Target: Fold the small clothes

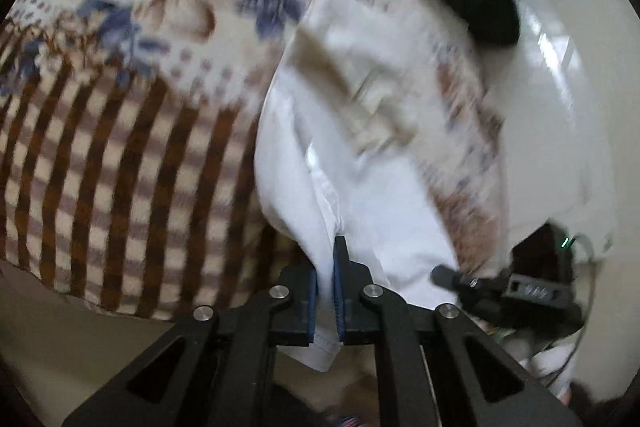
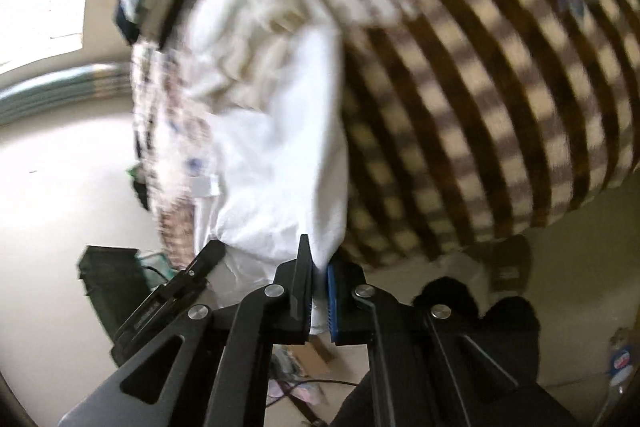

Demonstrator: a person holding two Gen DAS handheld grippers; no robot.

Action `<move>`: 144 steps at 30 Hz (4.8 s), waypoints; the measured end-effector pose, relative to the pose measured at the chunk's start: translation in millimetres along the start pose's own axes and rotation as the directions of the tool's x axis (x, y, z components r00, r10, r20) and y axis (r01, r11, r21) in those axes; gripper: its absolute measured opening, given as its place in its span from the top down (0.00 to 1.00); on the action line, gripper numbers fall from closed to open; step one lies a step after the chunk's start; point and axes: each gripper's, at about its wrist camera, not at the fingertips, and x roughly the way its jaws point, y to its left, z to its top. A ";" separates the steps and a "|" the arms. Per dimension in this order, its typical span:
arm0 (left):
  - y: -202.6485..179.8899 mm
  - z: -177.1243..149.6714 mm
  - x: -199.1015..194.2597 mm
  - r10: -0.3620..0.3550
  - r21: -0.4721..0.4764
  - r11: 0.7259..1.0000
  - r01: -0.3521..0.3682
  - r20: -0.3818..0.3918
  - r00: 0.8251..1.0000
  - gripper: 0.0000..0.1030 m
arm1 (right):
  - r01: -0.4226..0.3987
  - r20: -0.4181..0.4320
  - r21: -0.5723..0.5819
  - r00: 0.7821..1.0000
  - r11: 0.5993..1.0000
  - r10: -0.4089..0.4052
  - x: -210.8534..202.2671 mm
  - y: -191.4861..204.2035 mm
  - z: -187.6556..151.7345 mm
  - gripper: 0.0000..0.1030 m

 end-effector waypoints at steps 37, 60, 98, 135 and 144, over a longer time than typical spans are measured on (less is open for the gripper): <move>-23.8 296.0 125.6 -0.017 0.176 0.984 0.029 -0.069 0.997 0.98 | 0.202 0.259 0.078 0.942 0.976 -0.215 32.8 75.2 279.0 0.98; -17.3 162.7 83.1 0.077 0.297 0.954 -0.049 -0.084 0.994 0.89 | 0.263 -0.024 -0.172 0.962 0.949 -0.271 46.9 61.5 190.9 0.95; 11.1 244.1 101.0 -0.011 0.102 0.995 0.021 -0.102 0.995 0.60 | 0.200 0.051 0.051 0.978 0.979 -0.202 19.9 39.6 261.9 0.50; 51.5 230.5 153.2 -0.267 -0.223 0.946 0.235 -0.127 0.955 0.34 | -0.124 -0.097 0.059 0.987 0.991 0.129 88.1 7.9 258.7 0.38; 29.7 232.6 142.4 -0.271 -0.142 0.955 0.262 -0.048 0.961 0.82 | -0.170 -0.104 -0.043 0.981 0.985 0.165 104.5 26.7 254.7 0.68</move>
